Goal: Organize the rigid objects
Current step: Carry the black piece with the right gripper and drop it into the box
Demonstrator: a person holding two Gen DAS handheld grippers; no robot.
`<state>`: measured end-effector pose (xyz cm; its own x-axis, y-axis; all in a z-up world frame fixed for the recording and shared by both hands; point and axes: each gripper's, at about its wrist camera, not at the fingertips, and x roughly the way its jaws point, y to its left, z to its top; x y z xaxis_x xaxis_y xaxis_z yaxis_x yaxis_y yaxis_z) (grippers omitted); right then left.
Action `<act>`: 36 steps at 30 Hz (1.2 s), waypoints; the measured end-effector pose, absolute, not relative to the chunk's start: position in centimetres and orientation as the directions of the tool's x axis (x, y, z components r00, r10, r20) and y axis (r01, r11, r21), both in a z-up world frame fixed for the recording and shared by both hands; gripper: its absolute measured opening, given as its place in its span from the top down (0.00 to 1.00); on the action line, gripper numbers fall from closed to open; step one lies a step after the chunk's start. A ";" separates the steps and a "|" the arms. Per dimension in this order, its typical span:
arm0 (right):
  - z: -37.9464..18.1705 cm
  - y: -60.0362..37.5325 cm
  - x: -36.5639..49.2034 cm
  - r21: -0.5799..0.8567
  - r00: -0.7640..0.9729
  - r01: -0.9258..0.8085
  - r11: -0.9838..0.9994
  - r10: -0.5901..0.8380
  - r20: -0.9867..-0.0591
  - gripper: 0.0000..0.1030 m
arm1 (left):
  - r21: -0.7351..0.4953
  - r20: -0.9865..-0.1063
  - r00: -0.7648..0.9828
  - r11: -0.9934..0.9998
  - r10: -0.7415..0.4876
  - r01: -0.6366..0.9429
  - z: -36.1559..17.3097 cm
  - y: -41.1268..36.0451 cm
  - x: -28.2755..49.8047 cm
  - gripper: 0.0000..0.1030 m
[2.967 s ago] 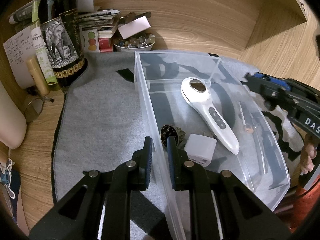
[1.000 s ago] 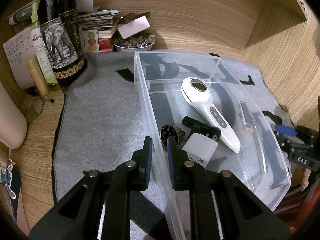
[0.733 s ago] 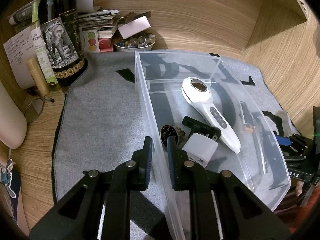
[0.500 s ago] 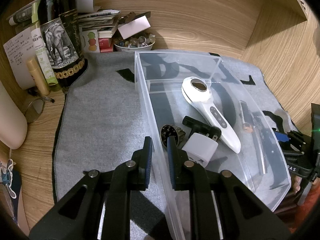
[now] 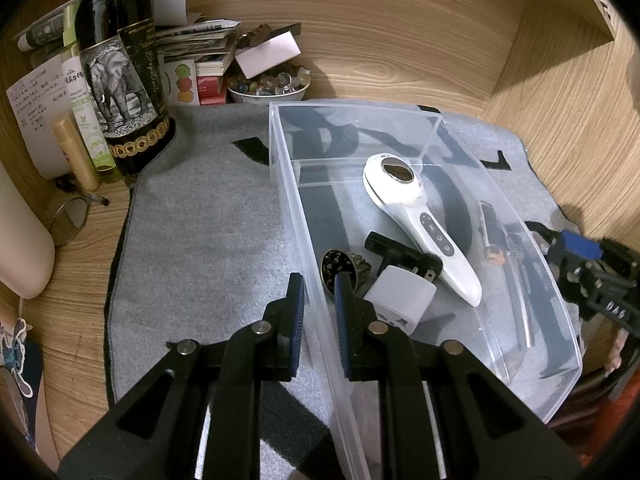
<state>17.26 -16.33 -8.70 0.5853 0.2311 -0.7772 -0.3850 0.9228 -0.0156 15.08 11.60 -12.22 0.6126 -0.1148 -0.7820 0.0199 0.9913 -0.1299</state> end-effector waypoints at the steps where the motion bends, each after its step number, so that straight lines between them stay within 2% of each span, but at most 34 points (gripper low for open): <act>1: -8.1 -16.2 17.3 -0.019 0.598 -0.386 0.922 0.235 -0.766 0.61 | -0.131 -0.782 0.613 0.991 -0.115 0.020 -12.2 11.6 15.1 0.85; 10: -4.4 -13.5 18.0 -0.029 0.659 -0.450 0.893 0.310 -0.685 0.61 | -0.130 -0.782 0.612 0.991 -0.115 0.020 -12.2 11.6 15.1 0.85; 19: -3.5 -9.6 18.7 -0.023 0.644 -0.538 0.843 0.393 -0.656 0.61 | -0.130 -0.782 0.612 0.991 -0.115 0.020 -12.2 11.6 15.1 0.85; 36: -6.2 -3.1 20.4 -0.037 0.525 -0.660 0.750 0.426 -0.737 0.61 | -0.133 -0.782 0.613 0.991 -0.117 0.019 -12.2 11.5 15.2 0.85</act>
<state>20.45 -3.08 -6.18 0.5251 0.4262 -0.7366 -0.6603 0.7501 -0.0367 15.18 11.49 -12.20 0.6125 -0.1169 -0.7818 0.0188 0.9909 -0.1335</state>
